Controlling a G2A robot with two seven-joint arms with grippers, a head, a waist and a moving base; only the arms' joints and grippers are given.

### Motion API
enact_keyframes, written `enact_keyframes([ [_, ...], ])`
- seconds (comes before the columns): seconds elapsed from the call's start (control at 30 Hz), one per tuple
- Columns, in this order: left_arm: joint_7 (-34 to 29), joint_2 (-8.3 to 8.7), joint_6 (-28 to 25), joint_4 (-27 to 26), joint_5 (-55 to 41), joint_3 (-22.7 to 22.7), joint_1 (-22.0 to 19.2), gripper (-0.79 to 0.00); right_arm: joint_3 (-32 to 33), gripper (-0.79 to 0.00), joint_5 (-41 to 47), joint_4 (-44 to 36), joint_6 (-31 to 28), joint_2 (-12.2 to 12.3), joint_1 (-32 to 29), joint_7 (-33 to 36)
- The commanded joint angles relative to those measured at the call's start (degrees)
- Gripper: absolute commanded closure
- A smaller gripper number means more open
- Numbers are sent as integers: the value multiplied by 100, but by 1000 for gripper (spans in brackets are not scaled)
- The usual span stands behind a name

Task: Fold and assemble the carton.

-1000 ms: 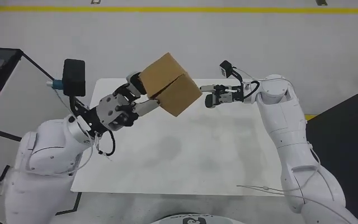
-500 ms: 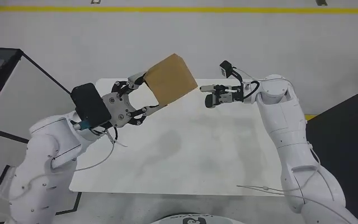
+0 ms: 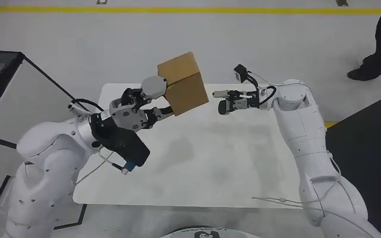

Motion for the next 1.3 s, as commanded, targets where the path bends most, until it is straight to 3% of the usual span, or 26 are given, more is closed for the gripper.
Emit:
enact_keyframes([
  [0.0, 594, -5, 507, 256, 270, 59, 125, 0, 0, -785, 0, 0, 0, 0, 0, 0],
  [0.3, 563, -6, 594, 246, 332, 48, 120, 0, 0, -785, 0, 0, 0, 0, 0, 0],
  [0.53, 1107, 30, 2448, 495, 2254, 22, 310, 0, 0, -785, 0, 0, 0, 0, 0, 0],
  [0.8, 1544, 38, 4138, 724, 3497, 65, 445, 0, 0, -785, 0, 0, 0, 0, 0, 0],
  [1.13, 1482, 15, 4231, 846, 3205, 176, 517, 0, 0, -785, 0, 0, 0, 0, 0, 0],
  [1.27, 1505, 12, 5210, 902, 4031, 114, 558, 0, 0, -785, 0, 0, 0, 0, 0, 0],
])
